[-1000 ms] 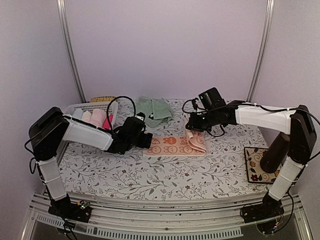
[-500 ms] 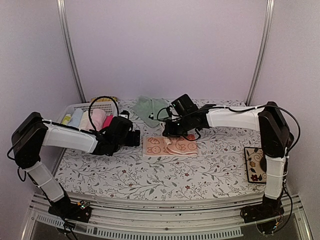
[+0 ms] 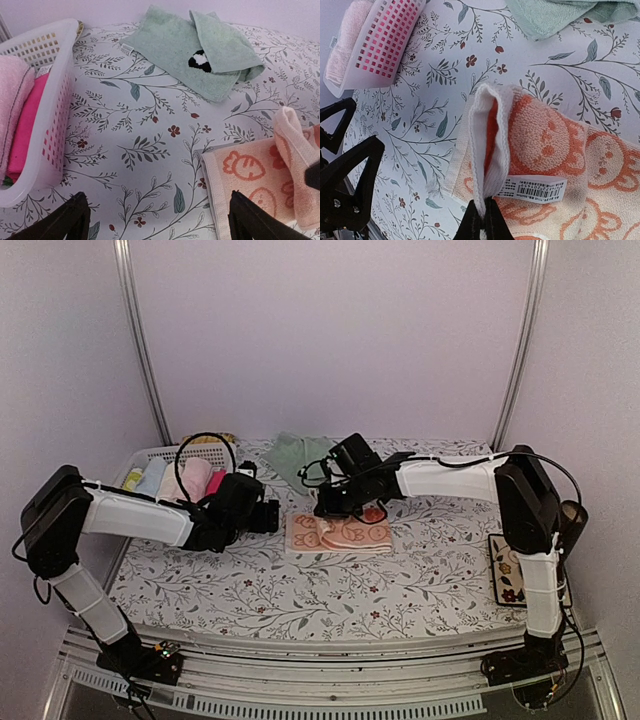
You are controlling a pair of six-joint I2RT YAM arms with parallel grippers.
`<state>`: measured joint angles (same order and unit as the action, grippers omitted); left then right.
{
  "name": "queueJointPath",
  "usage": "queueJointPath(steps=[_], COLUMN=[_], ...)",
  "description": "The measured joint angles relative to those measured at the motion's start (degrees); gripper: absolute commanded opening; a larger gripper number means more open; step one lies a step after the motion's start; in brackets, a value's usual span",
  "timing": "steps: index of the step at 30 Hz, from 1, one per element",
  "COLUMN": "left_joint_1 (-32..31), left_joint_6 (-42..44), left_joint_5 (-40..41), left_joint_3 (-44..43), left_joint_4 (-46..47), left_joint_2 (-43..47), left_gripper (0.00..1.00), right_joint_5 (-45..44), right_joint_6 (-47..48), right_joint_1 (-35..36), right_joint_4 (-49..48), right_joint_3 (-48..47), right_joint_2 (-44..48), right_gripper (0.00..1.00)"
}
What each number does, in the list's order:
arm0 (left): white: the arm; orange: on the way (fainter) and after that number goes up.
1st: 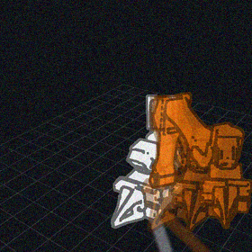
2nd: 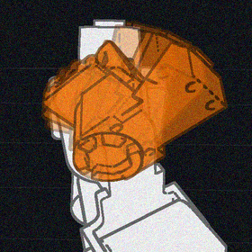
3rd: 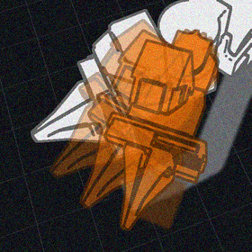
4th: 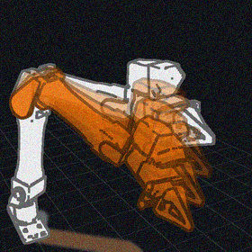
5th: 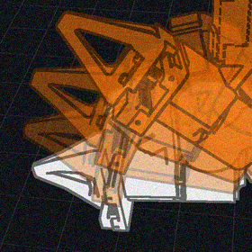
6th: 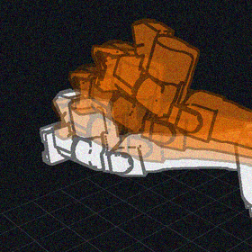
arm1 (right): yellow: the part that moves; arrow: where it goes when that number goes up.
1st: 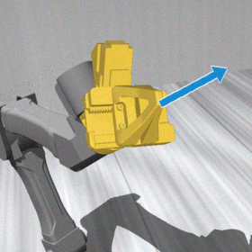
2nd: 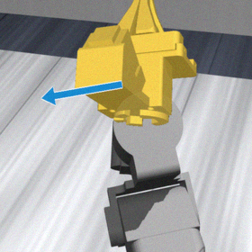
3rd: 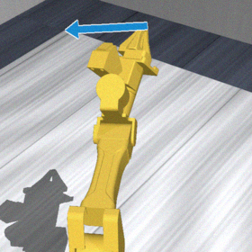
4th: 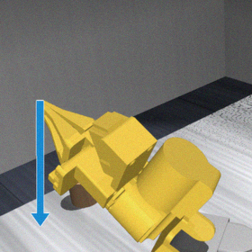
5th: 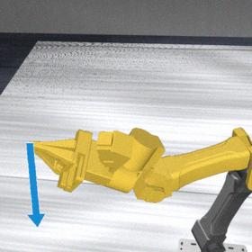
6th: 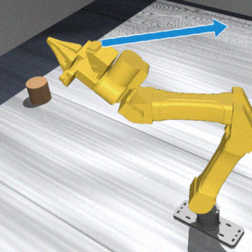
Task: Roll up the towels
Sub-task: Fold the towel at the center of the board, then adjust the towel at the center of the board.
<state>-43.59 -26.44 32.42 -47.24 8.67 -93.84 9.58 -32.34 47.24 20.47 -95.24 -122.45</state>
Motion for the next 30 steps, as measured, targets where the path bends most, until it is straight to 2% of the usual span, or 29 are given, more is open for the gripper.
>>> queueJointPath(steps=[3,8,11,20,25,30], left_joint_1=[0.00,0.00,0.00,-0.28,-1.92,-3.82], left_joint_6=[0.00,0.00,0.00,1.42,3.08,1.97], left_joint_5=[-0.02,-0.28,-0.28,-2.10,-6.47,-14.12], left_joint_3=[0.00,0.00,0.00,-0.57,-3.89,-6.29], left_joint_4=[0.04,0.22,0.31,1.14,1.14,1.40], left_joint_2=[-0.13,-0.87,-1.44,-3.23,-5.77,-9.18], left_gripper=[0.97,0.97,0.97,0.97,0.95,0.90], right_joint_5=[0.09,1.57,3.06,4.37,1.57,-2.84], right_joint_6=[0.00,0.20,0.15,0.79,1.57,2.03], right_joint_1=[0.07,0.48,0.74,0.28,-1.79,-6.95], right_joint_4=[0.02,-0.20,-1.01,-2.58,-3.19,-4.28], right_joint_3=[0.00,0.00,0.00,1.46,9.35,19.63], right_joint_2=[-1.05,-1.95,-1.95,-0.72,6.21,14.91], right_gripper=[0.14,0.35,0.41,0.44,0.44,0.45])
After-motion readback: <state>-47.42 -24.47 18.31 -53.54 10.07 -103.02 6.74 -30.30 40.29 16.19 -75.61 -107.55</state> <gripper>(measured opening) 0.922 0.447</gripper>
